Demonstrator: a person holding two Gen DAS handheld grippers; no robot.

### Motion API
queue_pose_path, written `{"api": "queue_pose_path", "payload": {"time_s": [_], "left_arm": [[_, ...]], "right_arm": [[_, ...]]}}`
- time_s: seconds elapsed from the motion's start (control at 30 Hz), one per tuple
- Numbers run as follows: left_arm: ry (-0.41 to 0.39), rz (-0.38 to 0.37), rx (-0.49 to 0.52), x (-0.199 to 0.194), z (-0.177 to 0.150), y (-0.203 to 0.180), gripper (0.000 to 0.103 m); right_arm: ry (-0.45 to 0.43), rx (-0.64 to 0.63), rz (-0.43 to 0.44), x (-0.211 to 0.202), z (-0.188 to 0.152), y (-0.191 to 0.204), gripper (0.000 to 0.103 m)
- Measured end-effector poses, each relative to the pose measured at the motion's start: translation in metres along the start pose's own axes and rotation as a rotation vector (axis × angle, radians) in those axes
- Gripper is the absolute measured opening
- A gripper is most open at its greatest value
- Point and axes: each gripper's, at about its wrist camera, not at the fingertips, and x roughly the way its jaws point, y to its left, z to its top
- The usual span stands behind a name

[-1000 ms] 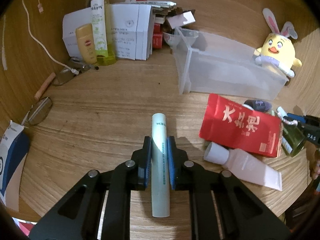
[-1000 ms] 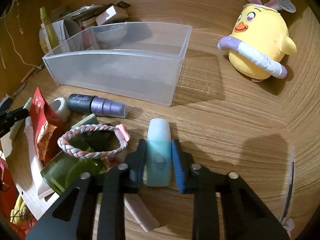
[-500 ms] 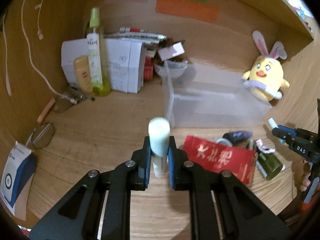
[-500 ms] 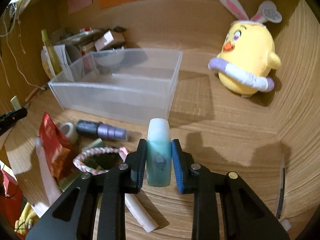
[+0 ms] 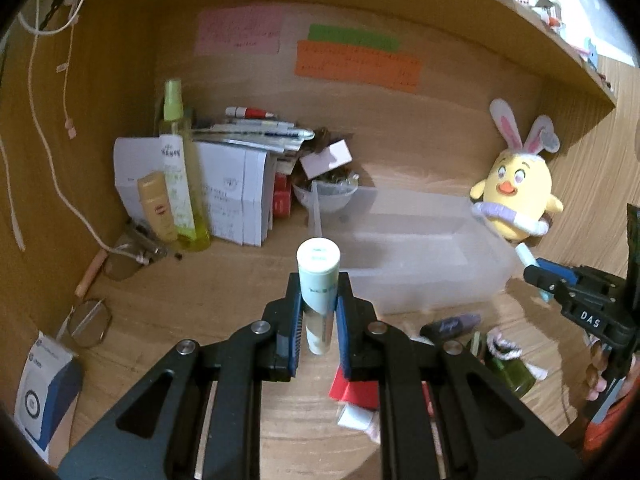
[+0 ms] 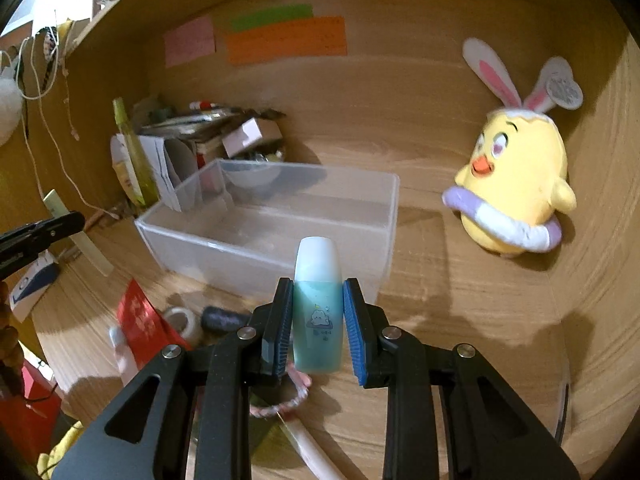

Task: Organize objects
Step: 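Lift both held items and carry them over the clear plastic box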

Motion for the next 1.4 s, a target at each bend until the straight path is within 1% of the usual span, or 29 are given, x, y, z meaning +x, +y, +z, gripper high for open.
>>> {"api": "queue_pose_path", "payload": {"time_s": [0.2,0.33,0.77,1.07,1.27,1.4], "left_arm": [[-0.017,-0.027,0.009,0.003,0.016,-0.006,0.015],[-0.03,-0.037,0.023,0.006,0.027,-0.011,0.015],[-0.023,-0.072,0.034,0.034,0.062,-0.019,0.015],[0.003,-0.081,0.051,0.06,0.076,-0.029,0.015],[0.054,-0.078,0.064,0.088,0.074,-0.037,0.015],[0.105,-0.079,0.076,0.111,0.068,-0.043,0.015]], "right_arm": [[-0.037,-0.007,0.025,-0.001,0.017,0.005,0.023],[-0.061,-0.016,0.027,0.0,0.029,0.008,0.023],[-0.081,-0.046,0.029,0.02,0.067,0.014,0.023],[-0.034,-0.038,0.023,0.049,0.077,0.005,0.023],[0.027,-0.018,0.029,0.076,0.068,-0.003,0.023],[0.071,-0.016,0.024,0.091,0.061,-0.006,0.023]]}}
